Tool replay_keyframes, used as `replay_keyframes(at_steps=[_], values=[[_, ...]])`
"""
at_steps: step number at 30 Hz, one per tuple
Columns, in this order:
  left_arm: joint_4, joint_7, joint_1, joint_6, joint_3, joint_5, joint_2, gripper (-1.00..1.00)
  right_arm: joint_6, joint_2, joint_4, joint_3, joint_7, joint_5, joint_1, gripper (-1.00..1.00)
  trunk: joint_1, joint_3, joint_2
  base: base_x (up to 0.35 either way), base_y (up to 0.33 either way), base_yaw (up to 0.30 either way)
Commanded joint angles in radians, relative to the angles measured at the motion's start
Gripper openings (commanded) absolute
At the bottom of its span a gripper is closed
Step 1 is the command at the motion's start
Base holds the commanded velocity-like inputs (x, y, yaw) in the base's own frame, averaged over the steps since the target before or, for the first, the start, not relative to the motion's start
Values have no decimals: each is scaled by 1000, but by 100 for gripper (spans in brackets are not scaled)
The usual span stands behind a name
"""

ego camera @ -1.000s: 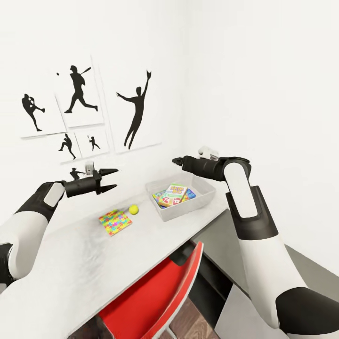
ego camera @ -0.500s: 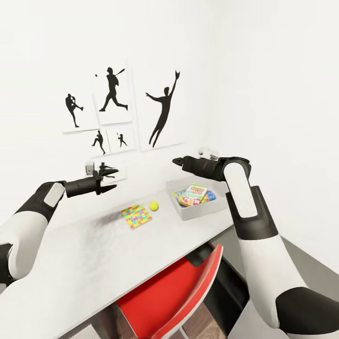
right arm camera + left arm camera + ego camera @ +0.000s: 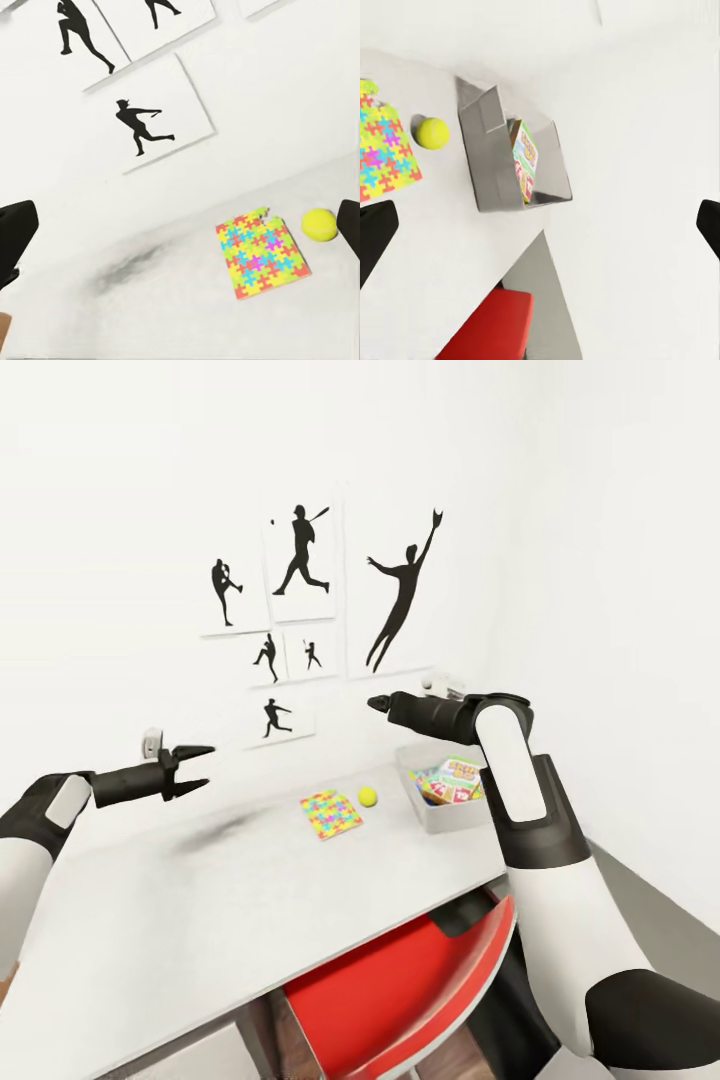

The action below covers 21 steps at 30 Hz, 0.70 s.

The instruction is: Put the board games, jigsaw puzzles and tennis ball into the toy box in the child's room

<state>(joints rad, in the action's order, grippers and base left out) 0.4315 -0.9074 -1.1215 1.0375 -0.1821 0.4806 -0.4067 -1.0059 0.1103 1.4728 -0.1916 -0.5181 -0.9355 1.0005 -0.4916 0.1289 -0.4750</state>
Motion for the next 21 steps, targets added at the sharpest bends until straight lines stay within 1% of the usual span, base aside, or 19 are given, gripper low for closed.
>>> replay_keyframes(at_steps=[1,5,8,9,11,12,13,14,15,19,21], values=[[-1,-5,14,4,-4,-4,-9,100,-2,0,-1,0,-14,-10,1,100,-1,2,-2,0,0,290],[0,-21,55,7,-3,-5,-31,100,-1,0,-33,2,-20,-11,1,100,-1,2,-2,0,0,290],[1,-68,85,7,-3,-5,-64,100,0,-1,-55,4,-22,-10,1,100,-1,2,-2,0,0,222],[1,-79,90,7,-2,-5,-71,100,0,-1,-56,5,-22,-9,1,100,-1,2,-2,0,0,118],[3,-137,109,6,-2,-5,-89,100,0,-2,-60,7,-26,-9,1,100,-1,3,-2,0,0,62],[3,-154,114,6,-2,-5,-92,100,1,-2,-61,7,-28,-9,1,100,-1,3,-2,0,0,39],[3,-190,126,6,-2,-6,-96,100,1,-4,-61,8,-33,-9,1,100,-1,3,-2,0,0,25],[9,-285,166,4,-1,-8,-102,100,1,-8,-61,10,-58,-9,1,100,-1,3,-2,0,0,6],[18,-305,177,3,-1,-9,-104,100,1,-8,-58,9,-69,-9,1,100,-1,3,-2,0,0,4],[54,-338,212,3,-1,-9,-113,100,-1,-5,-49,7,-117,-9,1,100,-1,3,-2,0,0,2],[79,-357,231,4,-1,-8,-125,100,-5,-3,-46,2,-153,-10,1,100,-1,3,-2,0,0,0]])
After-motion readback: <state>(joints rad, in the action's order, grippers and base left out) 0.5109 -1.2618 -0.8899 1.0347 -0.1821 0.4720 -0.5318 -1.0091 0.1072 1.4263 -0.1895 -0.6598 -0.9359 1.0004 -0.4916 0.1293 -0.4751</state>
